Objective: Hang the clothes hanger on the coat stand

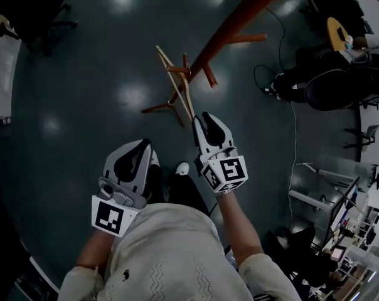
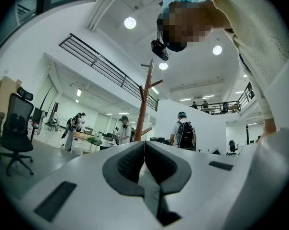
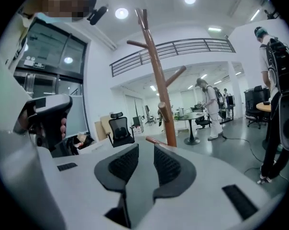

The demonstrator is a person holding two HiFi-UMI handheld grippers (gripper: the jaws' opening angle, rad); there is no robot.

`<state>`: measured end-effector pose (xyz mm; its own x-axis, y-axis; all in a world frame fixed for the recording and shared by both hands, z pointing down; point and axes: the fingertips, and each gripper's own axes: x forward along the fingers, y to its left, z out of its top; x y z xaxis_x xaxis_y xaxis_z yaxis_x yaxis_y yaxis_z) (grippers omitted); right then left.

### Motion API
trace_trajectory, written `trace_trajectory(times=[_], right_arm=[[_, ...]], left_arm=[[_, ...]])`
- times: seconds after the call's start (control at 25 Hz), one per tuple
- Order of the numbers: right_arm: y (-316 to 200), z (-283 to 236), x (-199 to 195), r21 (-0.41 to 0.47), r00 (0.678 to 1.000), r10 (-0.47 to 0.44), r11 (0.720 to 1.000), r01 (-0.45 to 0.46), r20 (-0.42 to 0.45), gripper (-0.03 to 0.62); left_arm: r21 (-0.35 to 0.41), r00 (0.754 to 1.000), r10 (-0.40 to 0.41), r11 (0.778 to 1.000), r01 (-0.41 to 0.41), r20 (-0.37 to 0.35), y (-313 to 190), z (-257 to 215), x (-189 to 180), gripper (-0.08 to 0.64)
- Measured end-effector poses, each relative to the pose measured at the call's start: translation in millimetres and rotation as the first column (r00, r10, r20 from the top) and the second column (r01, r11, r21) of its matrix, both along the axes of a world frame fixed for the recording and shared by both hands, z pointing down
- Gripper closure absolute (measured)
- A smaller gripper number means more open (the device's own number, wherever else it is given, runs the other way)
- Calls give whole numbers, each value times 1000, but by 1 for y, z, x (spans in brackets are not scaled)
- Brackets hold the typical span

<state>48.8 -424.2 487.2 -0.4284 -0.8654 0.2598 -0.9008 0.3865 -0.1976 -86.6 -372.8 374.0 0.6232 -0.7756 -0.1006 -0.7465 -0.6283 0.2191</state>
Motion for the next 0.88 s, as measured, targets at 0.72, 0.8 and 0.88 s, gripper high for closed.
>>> trace_trajectory(times=[0.72, 0.8, 0.88], right_arm=[[206, -73, 63, 85, 985, -149, 986, 142, 85, 574], [236, -76, 82, 91, 985, -159, 984, 152, 66, 574], [261, -81, 101, 103, 984, -172, 981, 167, 41, 574]], left_arm=[[54, 985, -157, 987, 154, 69, 199, -6, 77, 546], [64, 985, -158, 986, 153, 72, 233, -7, 92, 546], [62, 984, -162, 986, 158, 70, 262, -13, 107, 546]])
